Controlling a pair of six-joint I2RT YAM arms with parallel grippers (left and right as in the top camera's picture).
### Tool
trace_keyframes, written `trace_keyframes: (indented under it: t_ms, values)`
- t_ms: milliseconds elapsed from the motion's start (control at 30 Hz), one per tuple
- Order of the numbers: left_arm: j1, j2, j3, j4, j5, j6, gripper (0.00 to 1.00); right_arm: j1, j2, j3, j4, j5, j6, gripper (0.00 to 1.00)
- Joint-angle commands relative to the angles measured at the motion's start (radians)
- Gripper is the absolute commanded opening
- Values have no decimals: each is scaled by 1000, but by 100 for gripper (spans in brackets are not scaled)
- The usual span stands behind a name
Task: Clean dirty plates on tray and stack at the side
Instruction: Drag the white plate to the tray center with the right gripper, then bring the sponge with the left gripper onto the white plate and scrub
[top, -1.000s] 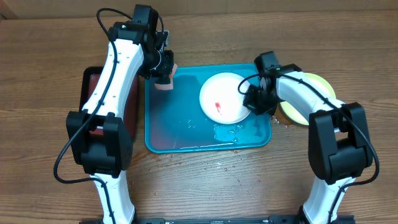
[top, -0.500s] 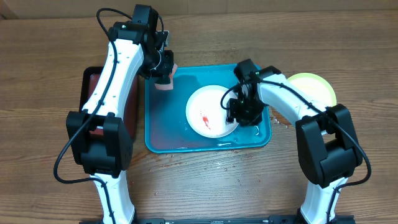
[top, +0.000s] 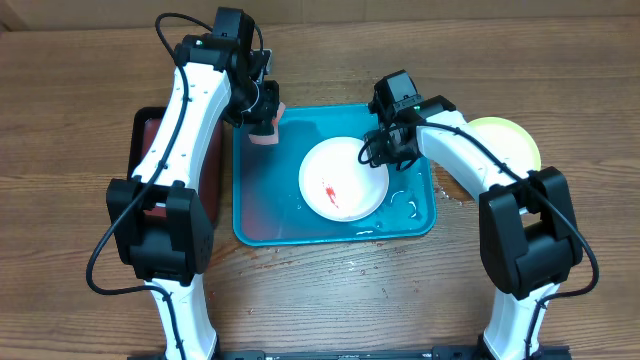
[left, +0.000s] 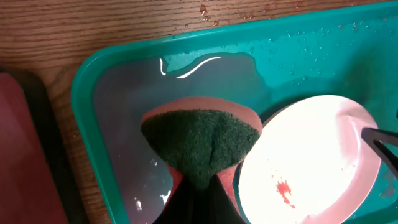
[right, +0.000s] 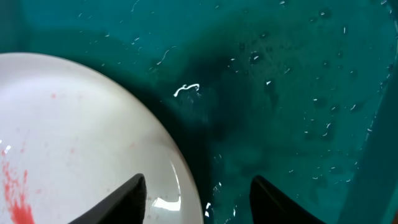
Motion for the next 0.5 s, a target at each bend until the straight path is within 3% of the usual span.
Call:
trace_keyframes:
  t_ms: [0, 333, 367, 467]
  values:
    - [-10, 3, 18, 4, -9, -14, 4, -4, 54, 20, -3, 19, -33, 51]
    - [-10, 3, 18, 4, -9, -14, 4, -2, 70, 19, -59, -46, -6, 18]
    - [-10, 3, 18, 4, -9, -14, 4, -2, 69, 19, -64, -56, 48, 10]
    - [-14, 3, 18, 4, -9, -14, 4, -2, 69, 19, -78, -85, 166, 4]
